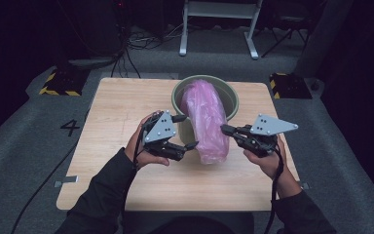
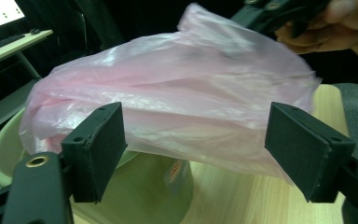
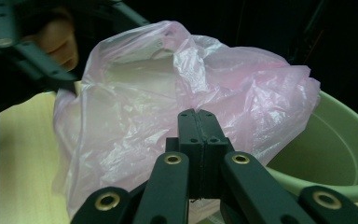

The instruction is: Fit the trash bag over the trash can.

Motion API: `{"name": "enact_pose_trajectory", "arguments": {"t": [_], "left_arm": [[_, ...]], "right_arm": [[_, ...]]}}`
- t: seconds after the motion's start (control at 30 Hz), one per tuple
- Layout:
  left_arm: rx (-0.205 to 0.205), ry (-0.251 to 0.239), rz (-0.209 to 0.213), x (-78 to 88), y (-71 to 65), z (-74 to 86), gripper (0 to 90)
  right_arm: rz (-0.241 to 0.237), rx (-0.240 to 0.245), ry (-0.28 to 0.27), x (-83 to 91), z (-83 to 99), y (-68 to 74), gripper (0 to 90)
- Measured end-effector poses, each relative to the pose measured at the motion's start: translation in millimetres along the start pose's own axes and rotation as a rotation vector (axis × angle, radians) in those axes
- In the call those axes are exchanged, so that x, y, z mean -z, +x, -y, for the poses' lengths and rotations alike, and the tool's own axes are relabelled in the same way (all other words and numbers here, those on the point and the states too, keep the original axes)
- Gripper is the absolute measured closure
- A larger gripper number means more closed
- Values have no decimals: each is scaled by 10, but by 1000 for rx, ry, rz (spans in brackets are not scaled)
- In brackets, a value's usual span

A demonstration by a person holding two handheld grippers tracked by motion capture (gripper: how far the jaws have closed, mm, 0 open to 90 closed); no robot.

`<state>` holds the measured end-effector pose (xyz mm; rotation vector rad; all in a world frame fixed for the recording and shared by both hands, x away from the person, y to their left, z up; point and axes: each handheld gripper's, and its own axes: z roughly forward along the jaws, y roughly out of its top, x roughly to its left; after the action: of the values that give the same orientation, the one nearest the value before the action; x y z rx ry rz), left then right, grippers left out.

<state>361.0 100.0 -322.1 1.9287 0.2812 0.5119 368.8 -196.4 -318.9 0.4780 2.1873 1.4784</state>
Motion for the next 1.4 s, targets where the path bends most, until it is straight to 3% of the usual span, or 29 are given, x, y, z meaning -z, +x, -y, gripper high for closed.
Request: {"name": "enact_pose_trajectory", "arguments": {"t": [0.23,0.37,0.47,0.5,0.53,0.63,0.73,0.8,1.0,1.17,1.3,1.4], "left_arm": [[-16,-9,58,-64,-154,-51,193],[-27,11,32,-135,-179,-86,192],[-33,43,-10,-233,-175,-112,304],[-54,61,-14,-276,-164,-113,337],[-61,70,-26,-298,-154,-110,455],[-74,69,-40,-318,-83,-77,668],[-80,56,-78,-269,-11,-40,824],[-61,41,-101,-214,43,-9,881],[-27,31,-168,-46,186,57,892],[41,3,-205,78,377,145,893],[104,24,-261,128,560,278,893],[126,41,-277,131,638,353,894]], "right_arm": [[46,-20,-1,-112,-38,-109,900],[50,-30,-3,-134,-38,-145,900],[52,-37,-6,-147,-38,-163,900],[50,-37,-8,-146,-39,-164,900],[50,-36,-10,-144,-41,-163,900],[50,-34,-12,-130,-44,-165,900],[63,-35,-10,-106,-34,-185,900],[80,-38,-12,-76,-16,-213,900],[135,-68,-14,4,35,-302,900],[178,-99,-8,37,88,-389,900],[214,-125,6,60,178,-488,900],[229,-138,13,75,218,-528,900]]}}
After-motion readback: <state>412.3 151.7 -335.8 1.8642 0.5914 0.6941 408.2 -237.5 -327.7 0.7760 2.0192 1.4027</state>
